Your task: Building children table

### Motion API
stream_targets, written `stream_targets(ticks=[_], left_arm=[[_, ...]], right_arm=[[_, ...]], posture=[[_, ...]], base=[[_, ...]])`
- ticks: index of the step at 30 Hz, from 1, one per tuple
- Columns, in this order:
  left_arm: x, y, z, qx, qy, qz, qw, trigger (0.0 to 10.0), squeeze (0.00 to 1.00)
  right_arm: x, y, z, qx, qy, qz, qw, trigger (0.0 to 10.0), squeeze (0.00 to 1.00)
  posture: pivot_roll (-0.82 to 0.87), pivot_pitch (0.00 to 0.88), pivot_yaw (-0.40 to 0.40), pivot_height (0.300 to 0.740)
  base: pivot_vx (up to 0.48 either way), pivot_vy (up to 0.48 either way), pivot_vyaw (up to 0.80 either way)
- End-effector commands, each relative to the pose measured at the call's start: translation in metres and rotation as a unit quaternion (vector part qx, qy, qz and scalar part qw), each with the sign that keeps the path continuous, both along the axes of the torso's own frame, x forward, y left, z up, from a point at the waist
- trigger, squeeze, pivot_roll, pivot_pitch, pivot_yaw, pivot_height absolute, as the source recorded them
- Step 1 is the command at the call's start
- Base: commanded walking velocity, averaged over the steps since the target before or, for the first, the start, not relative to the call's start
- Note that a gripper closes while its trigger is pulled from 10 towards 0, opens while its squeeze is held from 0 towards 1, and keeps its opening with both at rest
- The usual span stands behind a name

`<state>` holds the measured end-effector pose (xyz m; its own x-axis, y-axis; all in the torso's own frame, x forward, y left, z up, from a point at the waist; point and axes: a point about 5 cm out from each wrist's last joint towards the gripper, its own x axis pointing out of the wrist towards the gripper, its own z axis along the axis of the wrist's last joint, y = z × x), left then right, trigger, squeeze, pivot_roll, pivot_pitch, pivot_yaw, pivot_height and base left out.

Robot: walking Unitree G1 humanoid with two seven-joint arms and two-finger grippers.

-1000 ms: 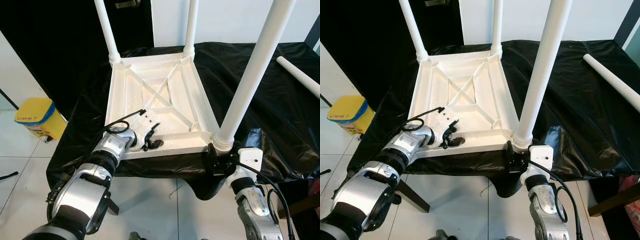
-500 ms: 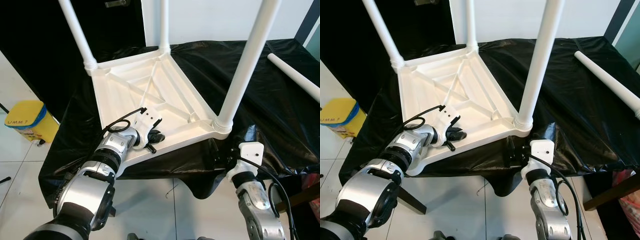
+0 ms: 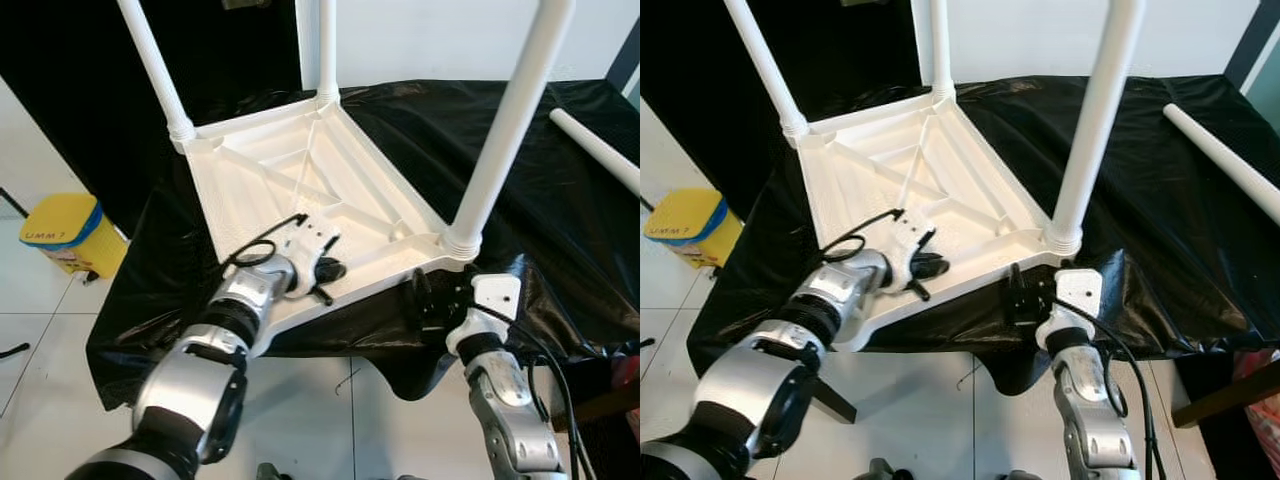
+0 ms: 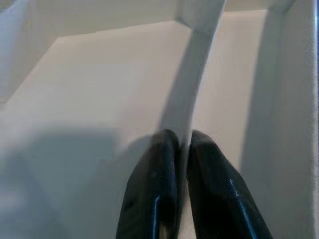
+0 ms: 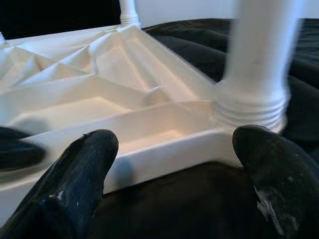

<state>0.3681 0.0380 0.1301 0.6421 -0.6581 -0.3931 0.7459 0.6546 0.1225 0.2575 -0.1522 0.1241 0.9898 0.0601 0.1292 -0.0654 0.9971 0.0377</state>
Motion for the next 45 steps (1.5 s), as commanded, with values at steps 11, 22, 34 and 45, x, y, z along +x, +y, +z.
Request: stream_targets(ticks=[11, 22, 34, 45], left_arm=[[0.005, 0.003, 0.012, -0.066, -0.056, 0.102, 0.991, 10.0, 1.0], [0.007, 0.046, 0.056, -0.096, -0.178, 0.053, 0.978, 10.0, 0.0], [0.018, 0.134, 0.056, 0.104, -0.234, 0.124, 0.958, 10.0, 0.0], [0.012, 0.156, 0.038, 0.252, -0.24, 0.082, 0.934, 10.0, 0.0]], right_arm=[[0.002, 0.001, -0.007, 0.01, 0.024, -0.013, 1.0, 10.0, 0.0], [0.01, -0.011, -0.012, 0.023, 0.035, -0.072, 0.996, 10.0, 0.0], [0.022, -0.021, -0.02, 0.042, 0.055, -0.124, 0.99, 10.0, 0.0], [0.035, -0.023, -0.021, 0.035, 0.065, -0.138, 0.988, 10.0, 0.0]], posture=[[-0.1, 0.1, 0.025, 0.74], [-0.07, 0.097, 0.012, 0.74], [-0.03, 0.091, 0.007, 0.74], [-0.02, 0.108, 0.007, 0.74]], base=[[0.0, 0.0, 0.0], [0.0, 0.0, 0.0], [0.0, 0.0, 0.0], [0.0, 0.0, 0.0]])
